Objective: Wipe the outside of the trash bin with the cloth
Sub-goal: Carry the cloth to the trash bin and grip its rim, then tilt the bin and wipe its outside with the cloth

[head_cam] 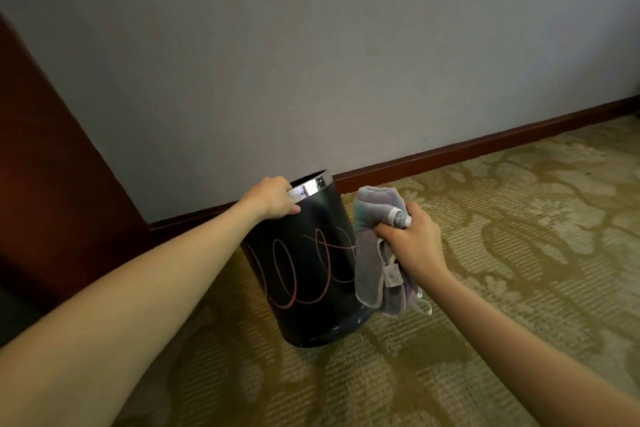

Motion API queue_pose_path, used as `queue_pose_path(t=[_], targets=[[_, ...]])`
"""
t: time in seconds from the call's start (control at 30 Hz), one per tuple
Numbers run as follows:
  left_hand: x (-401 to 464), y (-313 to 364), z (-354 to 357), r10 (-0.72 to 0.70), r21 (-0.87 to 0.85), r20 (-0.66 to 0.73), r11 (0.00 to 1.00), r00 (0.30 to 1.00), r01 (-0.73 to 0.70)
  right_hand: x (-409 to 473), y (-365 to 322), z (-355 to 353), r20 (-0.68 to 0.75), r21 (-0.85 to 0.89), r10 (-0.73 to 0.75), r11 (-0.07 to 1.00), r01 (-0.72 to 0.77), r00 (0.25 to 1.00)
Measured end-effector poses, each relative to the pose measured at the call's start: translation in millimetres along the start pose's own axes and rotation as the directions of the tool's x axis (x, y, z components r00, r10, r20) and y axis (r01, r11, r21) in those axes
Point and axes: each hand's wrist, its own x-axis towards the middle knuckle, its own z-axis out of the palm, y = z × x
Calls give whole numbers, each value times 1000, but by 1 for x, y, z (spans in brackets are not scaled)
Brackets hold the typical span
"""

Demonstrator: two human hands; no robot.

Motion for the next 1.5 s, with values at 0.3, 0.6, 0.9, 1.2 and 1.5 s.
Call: queue_pose_path(t=[0.3,0.6,0.9,1.2,1.5], targets=[[-2,-14,34,-51,-447,-316,889,947,-101,34,-8,-4,-44,-310,-6,951,-8,999],[11,-13,33,-4,-388,-425,904,905,-178,17,11,17,29,-473,84,879,-61,996],[26,-31,31,143,-421,-388,851,911,-313,-16,54,50,51,-376,195,913,-162,980],[24,-77,24,209,-489,-256,814,944,-313,-17,69,56,137,-241,147,964,-111,980],[13,-113,17,169,-588,-114,783,979,-204,-25,70,60,143,-245,150,963,-112,978]])
